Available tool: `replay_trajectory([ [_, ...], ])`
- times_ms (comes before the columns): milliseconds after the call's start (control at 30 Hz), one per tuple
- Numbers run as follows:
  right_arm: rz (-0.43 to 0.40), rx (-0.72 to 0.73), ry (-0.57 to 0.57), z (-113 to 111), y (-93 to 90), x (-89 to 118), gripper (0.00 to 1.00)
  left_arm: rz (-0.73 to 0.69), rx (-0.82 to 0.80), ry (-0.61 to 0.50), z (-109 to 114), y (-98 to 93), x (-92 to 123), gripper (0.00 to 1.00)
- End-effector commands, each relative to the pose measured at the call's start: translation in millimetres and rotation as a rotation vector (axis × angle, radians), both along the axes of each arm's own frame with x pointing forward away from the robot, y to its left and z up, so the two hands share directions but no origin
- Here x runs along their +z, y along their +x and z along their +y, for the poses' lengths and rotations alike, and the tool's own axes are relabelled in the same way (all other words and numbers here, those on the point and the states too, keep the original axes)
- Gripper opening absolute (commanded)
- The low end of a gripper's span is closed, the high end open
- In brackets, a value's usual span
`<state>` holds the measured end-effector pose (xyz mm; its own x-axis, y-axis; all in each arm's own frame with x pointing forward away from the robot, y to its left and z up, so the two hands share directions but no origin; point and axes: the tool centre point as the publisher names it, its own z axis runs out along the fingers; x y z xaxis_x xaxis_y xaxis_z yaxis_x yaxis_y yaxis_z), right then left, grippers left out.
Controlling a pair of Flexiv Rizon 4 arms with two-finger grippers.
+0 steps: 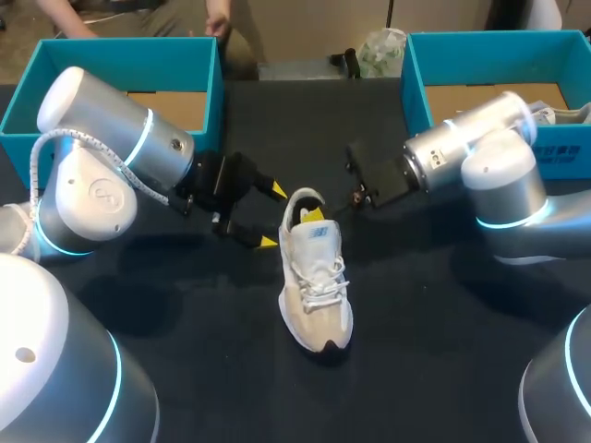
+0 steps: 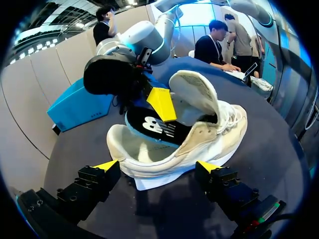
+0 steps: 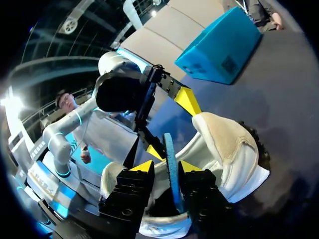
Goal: Take the shoe out of the shoebox, open the shoe tongue, remove and reinsert the insole, then place the shoe into the shoebox
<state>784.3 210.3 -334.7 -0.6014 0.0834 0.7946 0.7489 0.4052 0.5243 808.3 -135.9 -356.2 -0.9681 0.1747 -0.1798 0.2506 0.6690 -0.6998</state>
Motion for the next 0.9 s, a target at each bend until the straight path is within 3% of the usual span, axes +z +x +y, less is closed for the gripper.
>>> replay_trajectory([
  [33,-0.014,-0.004,-0.008,-0.9,-1.4,6.3,0.35,-0.001,0.001,0.003,0.3,-0.7,0.8,1.0],
  [467,-0.049,0.018,-0.005,4.2,6.9,14.3,0.38,-0.001,0.001,0.003,0.3,-0.7,0.8,1.0],
  [900,-0.103,0.088,-0.02,9.4,38.5,29.3,0.39,-0.001,0.001,0.003,0.3,-0.7,0.8,1.0],
])
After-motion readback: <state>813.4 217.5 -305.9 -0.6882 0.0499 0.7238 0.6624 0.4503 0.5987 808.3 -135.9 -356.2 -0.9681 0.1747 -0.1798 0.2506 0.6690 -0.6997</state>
